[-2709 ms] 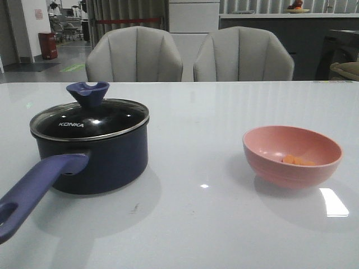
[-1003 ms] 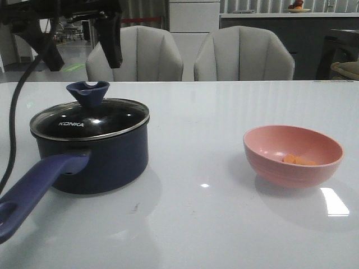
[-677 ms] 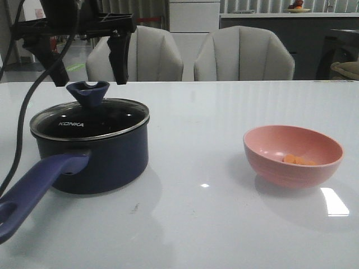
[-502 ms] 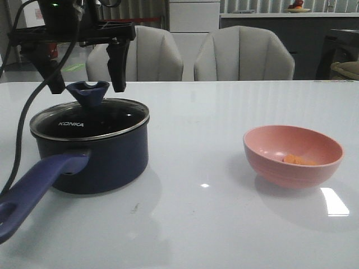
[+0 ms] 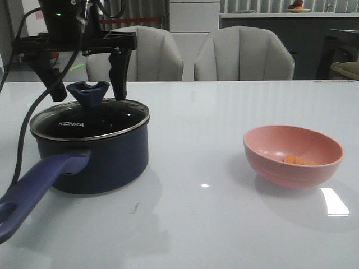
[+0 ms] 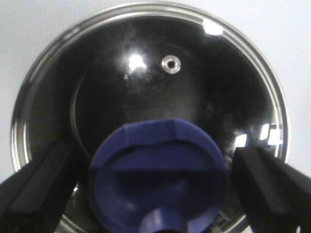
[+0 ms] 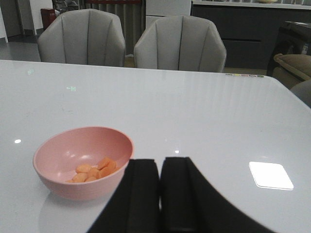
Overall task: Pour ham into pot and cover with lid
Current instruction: 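Lower the left gripper onto the purple lid knob and close it, then lift the glass lid with the left gripper and set it beside the pot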
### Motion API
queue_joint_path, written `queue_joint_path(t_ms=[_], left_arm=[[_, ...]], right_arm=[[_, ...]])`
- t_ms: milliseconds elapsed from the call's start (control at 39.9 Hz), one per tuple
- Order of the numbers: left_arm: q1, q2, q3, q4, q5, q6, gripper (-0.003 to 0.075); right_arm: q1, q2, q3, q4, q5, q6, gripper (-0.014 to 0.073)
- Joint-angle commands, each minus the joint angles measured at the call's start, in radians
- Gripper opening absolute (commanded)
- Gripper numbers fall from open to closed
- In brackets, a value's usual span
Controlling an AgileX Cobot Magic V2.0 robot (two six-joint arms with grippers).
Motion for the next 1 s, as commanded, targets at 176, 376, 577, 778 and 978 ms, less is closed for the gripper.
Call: queue_joint_path(t_ms=[176, 376, 577, 778, 978], left_arm=[[-0.004, -0.035, -0.036, 0.0, 0.017, -0.012, 0.062], [-0.004, -0.033, -0.038, 0.0, 0.018, -0.012, 0.0377], [-0.004, -0.033, -0.042, 0.0, 0.018, -0.012, 0.0211], [-0.004, -0.033, -0.042, 0.0, 0.021, -0.012, 0.0207], [-0.004, -0.044, -0.067, 0.0, 0.048, -0.002, 0.0207]], right_arm=[[-0.007, -0.02, -0.005, -0.014, -0.081, 0.0, 0.016], [-0.007, -0.021, -0.005, -0.014, -0.081, 0.0, 0.016], [-0.007, -0.021, -0.005, -0.014, -0.081, 0.0, 0.016], [-0.007, -0.021, -0.005, -0.014, -0.081, 0.0, 0.016], [-0.007, -0.021, -0.005, -0.014, -0.081, 0.0, 0.016]])
